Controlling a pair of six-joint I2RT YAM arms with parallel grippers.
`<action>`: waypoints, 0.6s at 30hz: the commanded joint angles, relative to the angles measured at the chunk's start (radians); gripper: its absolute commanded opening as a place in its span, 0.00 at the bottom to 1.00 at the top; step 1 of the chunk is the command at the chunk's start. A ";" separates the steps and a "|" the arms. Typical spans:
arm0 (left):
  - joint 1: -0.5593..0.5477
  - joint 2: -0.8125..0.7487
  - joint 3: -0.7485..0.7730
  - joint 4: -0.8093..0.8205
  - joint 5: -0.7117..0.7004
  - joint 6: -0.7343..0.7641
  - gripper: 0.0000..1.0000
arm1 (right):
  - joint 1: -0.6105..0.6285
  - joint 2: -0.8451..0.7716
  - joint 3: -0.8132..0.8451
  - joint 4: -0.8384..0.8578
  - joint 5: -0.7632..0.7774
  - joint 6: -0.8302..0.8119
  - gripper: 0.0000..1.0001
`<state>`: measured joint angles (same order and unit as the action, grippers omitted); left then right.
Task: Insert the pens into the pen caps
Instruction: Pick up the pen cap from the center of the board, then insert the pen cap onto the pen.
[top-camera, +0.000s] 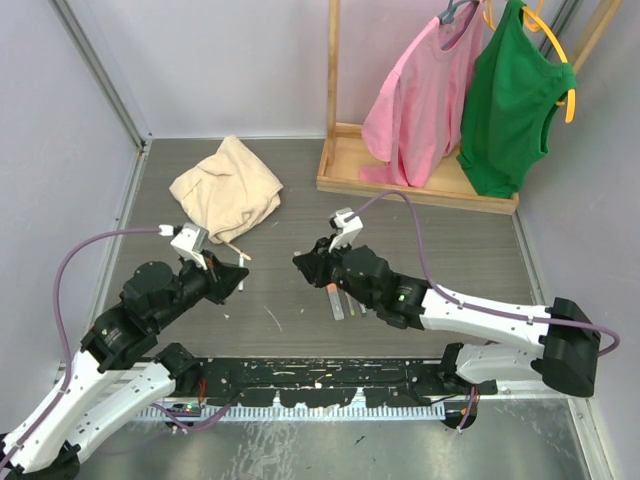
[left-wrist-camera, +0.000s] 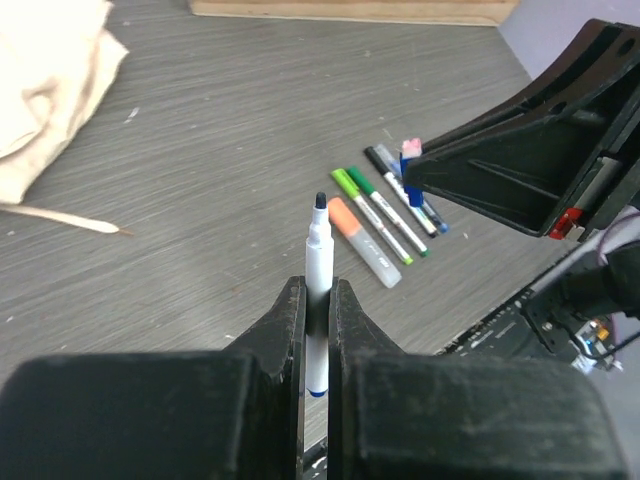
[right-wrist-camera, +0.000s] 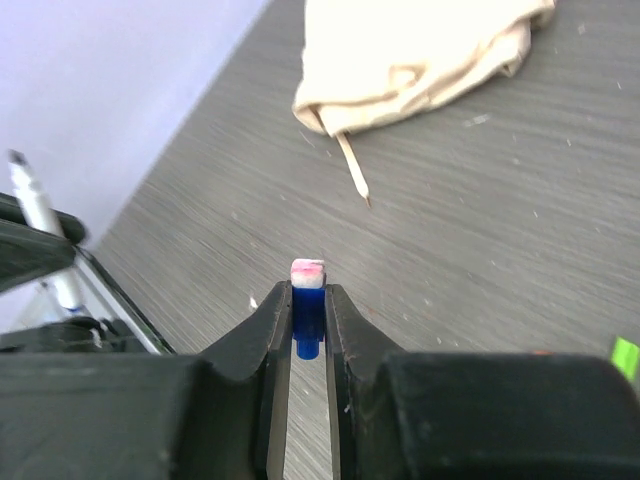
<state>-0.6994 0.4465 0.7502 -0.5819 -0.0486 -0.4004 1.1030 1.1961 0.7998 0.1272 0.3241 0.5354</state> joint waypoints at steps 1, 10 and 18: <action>-0.003 0.056 -0.005 0.179 0.151 0.001 0.00 | -0.002 -0.091 -0.090 0.385 0.027 0.002 0.00; -0.003 0.095 -0.072 0.390 0.339 -0.016 0.00 | -0.002 -0.105 -0.248 0.901 0.042 0.147 0.00; -0.002 0.140 -0.059 0.431 0.408 -0.005 0.00 | -0.002 0.046 -0.227 1.206 -0.029 0.114 0.01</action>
<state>-0.6994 0.5774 0.6716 -0.2584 0.2955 -0.4080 1.1030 1.1954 0.5423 1.0870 0.3386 0.6571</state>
